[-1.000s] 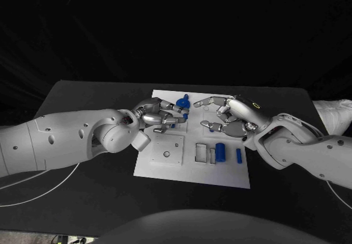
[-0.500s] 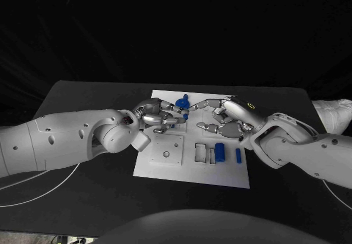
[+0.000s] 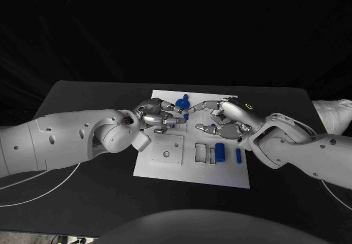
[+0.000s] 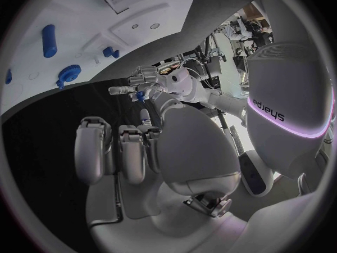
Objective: Assemble the parts on the task board
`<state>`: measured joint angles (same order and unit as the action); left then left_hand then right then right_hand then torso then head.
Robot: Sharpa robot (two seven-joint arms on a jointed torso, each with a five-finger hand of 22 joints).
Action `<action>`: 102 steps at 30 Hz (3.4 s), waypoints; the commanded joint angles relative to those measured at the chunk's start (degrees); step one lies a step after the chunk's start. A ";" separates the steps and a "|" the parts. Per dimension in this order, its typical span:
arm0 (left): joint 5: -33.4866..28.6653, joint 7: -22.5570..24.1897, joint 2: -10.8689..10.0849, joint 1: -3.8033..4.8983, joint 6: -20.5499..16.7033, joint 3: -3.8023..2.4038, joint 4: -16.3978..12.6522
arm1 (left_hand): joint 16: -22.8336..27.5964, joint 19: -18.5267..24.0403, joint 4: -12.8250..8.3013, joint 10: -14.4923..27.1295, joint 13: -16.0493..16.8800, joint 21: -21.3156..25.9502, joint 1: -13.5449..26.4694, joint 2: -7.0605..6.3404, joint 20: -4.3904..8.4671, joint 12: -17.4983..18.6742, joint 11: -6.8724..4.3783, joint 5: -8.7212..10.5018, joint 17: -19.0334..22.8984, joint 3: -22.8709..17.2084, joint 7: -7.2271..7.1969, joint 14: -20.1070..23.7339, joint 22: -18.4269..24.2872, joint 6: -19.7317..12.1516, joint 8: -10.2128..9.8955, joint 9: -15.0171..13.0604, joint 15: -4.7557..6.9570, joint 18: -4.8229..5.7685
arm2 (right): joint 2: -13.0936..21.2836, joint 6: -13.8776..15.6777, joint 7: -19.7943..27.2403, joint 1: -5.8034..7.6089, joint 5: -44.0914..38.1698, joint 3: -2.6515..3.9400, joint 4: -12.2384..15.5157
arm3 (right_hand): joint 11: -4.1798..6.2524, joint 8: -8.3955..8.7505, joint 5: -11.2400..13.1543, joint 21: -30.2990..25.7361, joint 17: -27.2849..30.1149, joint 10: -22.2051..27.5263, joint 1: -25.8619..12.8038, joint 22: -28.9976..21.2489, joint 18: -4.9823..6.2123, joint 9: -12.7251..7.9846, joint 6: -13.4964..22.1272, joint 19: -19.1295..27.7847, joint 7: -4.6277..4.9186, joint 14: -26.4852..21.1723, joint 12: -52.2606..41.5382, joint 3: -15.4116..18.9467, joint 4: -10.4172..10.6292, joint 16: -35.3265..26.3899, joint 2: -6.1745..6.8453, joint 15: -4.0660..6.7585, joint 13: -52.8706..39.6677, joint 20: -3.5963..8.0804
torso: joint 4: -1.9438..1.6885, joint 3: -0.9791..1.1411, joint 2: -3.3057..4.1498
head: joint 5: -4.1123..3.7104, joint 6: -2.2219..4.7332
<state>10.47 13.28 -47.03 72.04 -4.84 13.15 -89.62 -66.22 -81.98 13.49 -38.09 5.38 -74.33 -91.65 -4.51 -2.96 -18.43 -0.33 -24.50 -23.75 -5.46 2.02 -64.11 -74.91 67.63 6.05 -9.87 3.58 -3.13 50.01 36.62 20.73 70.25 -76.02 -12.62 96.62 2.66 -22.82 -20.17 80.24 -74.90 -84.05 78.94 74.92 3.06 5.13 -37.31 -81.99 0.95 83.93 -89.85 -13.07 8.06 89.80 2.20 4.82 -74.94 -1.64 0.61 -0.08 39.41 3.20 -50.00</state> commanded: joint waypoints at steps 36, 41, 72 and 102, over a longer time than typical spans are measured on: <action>-0.38 -0.13 0.46 -0.01 1.99 -0.03 -0.22 | 0.11 0.39 0.20 0.04 -0.14 0.25 0.06 0.63 0.08 -0.26 0.34 -0.49 0.13 0.63 0.34 0.42 -10.45 -0.01 0.28 -0.12 -0.04 -0.39 | -0.66 -2.97 0.44 -0.09 -0.33 0.01 -0.17 | 0.09 0.71 -0.62 0.92 -15.10 -5.95 0.20 11.82 -0.59 0.76 -2.58 -0.91 0.32 6.07 -0.15 -0.73 -0.15 0.20 0.06 0.21 -15.06 0.07 | 0.02 -0.06 0.03 | -0.11 0.00; -0.38 -0.13 0.57 -0.03 2.07 -0.03 -0.18 | 0.11 0.39 0.20 0.04 -0.14 0.25 0.06 0.63 0.08 -0.26 0.34 -0.49 0.13 0.63 0.34 0.42 -10.45 -0.01 0.28 -0.12 -0.04 -0.39 | -0.77 -3.29 0.10 -0.11 -0.39 0.01 -0.12 | 0.08 0.73 -0.64 0.94 -15.10 -5.95 0.22 11.83 -0.60 0.80 -2.70 -0.93 0.35 6.07 -0.15 -0.75 -0.18 0.20 0.06 0.20 -15.06 0.07 | -0.03 -0.02 0.04 | -0.05 0.00; -0.38 -0.34 0.98 -0.09 2.78 -0.02 -0.10 | 0.15 0.43 -0.21 0.22 -0.27 0.31 -0.48 0.67 0.03 -0.41 0.33 -0.75 0.26 1.00 0.34 0.53 -10.43 -0.08 0.29 -0.26 -0.05 -0.41 | -1.08 -7.79 -4.48 -0.11 -1.14 0.01 -0.41 | -0.48 1.34 -0.91 0.47 -15.10 -5.95 0.04 11.65 -0.48 1.20 -3.89 -0.55 1.29 6.07 -0.15 -0.93 -0.25 0.20 0.04 -0.13 -15.06 -0.13 | 0.05 0.00 0.03 | 0.22 0.00; -0.32 -0.56 1.27 -0.11 3.91 -0.02 0.22 | 0.14 0.45 -0.22 0.17 -0.35 0.32 -0.40 0.63 -0.03 -0.69 0.52 -0.47 0.33 1.68 0.50 0.60 -10.42 -0.07 0.35 -0.41 -0.14 -0.41 | -1.22 -9.15 -5.72 -0.11 -1.44 0.01 -0.85 | -0.85 1.73 -0.75 0.21 -15.10 -5.95 0.19 11.55 -0.43 1.61 -5.14 -0.35 1.68 6.07 -0.15 -1.17 -0.60 0.20 -0.01 -0.48 -15.06 -0.42 | -0.01 -0.02 0.03 | 0.25 0.00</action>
<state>10.51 11.11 -45.93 71.74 -3.25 13.36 -89.10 -66.22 -81.98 13.40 -37.88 5.08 -74.33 -91.89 -4.30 -2.95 -18.86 -0.12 -24.96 -23.42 -4.13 2.46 -63.91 -74.90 67.23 6.15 -10.19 3.38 -3.12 48.69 29.57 17.07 70.34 -76.60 -12.40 96.26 2.29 -21.25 -20.75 80.83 -74.90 -83.99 78.95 74.91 3.06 6.84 -42.17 -82.38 2.70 83.93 -89.85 -13.96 7.49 89.80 2.20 4.82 -74.94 -1.66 0.61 -0.10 39.42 3.39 -50.00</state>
